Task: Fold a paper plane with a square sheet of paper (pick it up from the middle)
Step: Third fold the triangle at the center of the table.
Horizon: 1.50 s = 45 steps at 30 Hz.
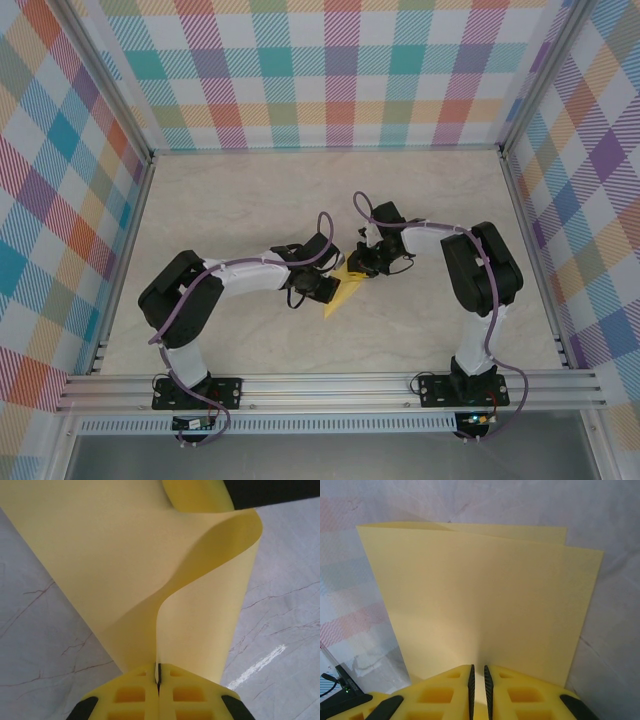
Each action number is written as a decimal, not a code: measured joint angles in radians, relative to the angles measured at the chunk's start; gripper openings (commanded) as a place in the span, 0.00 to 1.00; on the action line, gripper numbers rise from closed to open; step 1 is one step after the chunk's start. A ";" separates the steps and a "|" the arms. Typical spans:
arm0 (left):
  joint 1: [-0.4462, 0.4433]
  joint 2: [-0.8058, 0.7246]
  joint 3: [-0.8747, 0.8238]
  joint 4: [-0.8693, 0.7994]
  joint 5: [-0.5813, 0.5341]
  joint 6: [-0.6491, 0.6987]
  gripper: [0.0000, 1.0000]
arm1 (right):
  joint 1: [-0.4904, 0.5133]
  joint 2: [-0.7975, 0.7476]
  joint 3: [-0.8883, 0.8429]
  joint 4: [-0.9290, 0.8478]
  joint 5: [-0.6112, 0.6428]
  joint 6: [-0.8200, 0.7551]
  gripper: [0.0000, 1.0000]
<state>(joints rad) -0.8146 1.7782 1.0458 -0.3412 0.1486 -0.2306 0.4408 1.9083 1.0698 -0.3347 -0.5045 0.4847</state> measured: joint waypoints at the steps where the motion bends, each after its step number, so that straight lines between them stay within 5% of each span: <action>1: 0.000 0.000 0.000 0.000 -0.004 0.000 0.00 | 0.000 0.000 0.000 0.000 0.000 0.000 0.17; 23: 0.001 0.028 -0.002 0.023 -0.014 0.000 0.00 | 0.003 -0.097 -0.038 -0.024 0.051 0.032 0.27; 32: 0.004 0.032 -0.002 0.030 -0.004 0.000 0.00 | 0.013 -0.420 -0.332 0.171 0.072 0.203 0.05; 45: 0.008 0.035 -0.002 0.031 0.015 -0.001 0.00 | 0.324 -0.389 -0.511 0.533 0.106 0.498 0.00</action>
<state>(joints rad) -0.8062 1.8130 1.0443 -0.3103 0.1638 -0.2317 0.7647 1.5188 0.5587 0.1986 -0.3988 0.9825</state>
